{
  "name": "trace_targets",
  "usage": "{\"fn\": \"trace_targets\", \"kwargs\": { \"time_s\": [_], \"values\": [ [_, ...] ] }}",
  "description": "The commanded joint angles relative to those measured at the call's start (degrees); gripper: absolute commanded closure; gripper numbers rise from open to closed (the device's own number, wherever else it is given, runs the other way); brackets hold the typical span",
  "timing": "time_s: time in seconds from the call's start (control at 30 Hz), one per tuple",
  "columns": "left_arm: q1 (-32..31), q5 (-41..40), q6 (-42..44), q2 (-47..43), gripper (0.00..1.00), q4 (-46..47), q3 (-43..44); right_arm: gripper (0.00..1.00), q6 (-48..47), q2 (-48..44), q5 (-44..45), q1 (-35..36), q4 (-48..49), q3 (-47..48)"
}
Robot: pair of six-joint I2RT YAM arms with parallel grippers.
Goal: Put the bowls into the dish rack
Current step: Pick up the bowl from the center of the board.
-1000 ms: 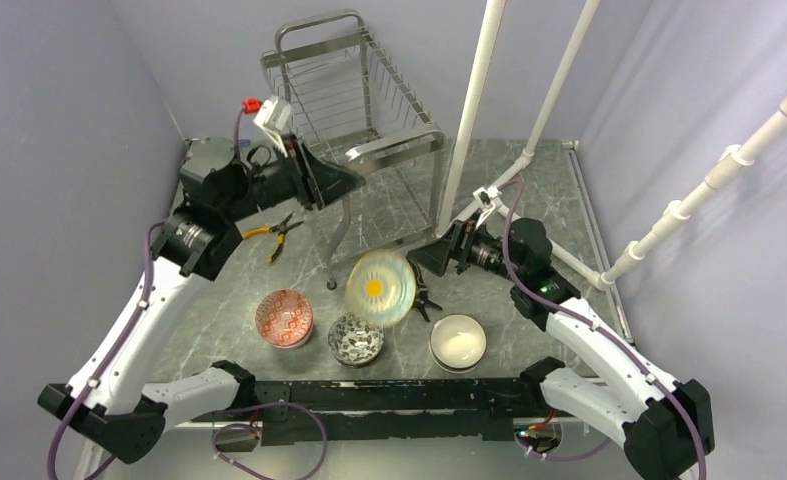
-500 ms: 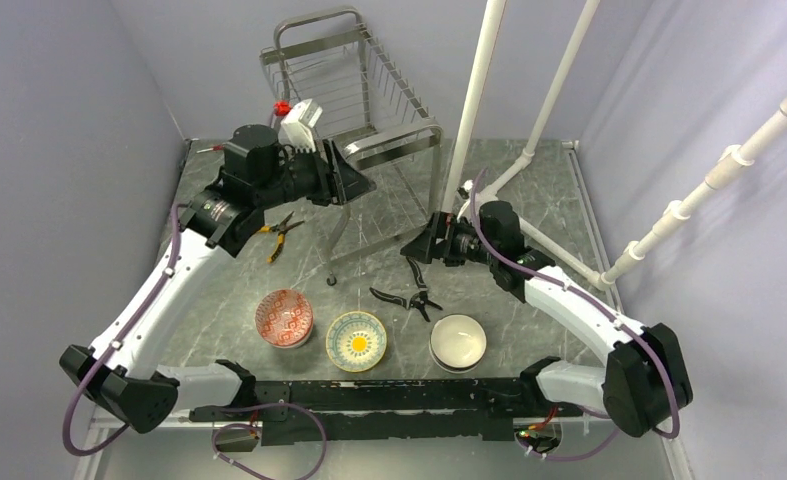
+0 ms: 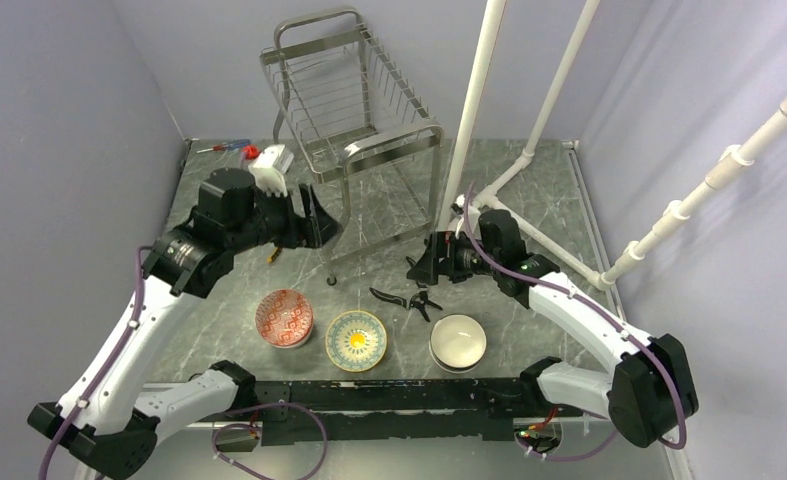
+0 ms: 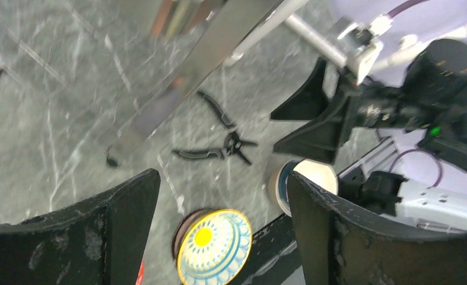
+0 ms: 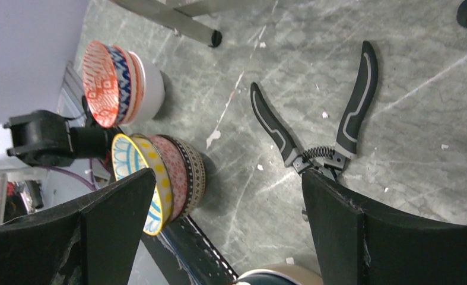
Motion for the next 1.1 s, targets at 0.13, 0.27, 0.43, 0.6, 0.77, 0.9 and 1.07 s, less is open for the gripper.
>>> {"fn": "trace_targets", "kwargs": {
  "time_s": [0.13, 0.27, 0.43, 0.6, 0.77, 0.9, 1.07],
  "values": [
    [0.13, -3.94, -4.35, -8.95, 0.14, -3.07, -11.07, 0.03, -6.32, -1.40, 0.01, 3.40, -0.52, -1.92],
    [0.17, -4.46, -6.06, -11.35, 0.13, -2.49, -14.79, 0.04, -7.75, -1.13, 2.68, 6.64, -0.19, -2.26],
    [0.13, -3.86, -8.29, -14.21, 0.12, 0.96, -20.55, 0.06, -8.90, -0.57, 5.60, 10.32, -0.31, -1.51],
    [0.13, -3.28, -10.36, -17.36, 0.11, 6.10, -27.35, 0.07, -8.20, -1.47, 8.33, 14.67, 1.88, -1.70],
    [0.13, -3.46, -11.85, -20.01, 0.11, 10.48, -33.22, 0.10, -7.59, -0.56, 14.00, 20.20, 4.21, -1.87],
    [0.13, -3.35, -12.40, -20.75, 0.10, 11.71, -34.16, 0.17, -7.37, 2.66, 17.30, 24.14, 4.29, -0.10],
    [0.13, -3.20, -11.48, -20.28, 0.10, 11.45, -33.95, 0.28, -7.72, 7.65, 22.28, 28.68, 2.41, 3.42]
  ]
}}
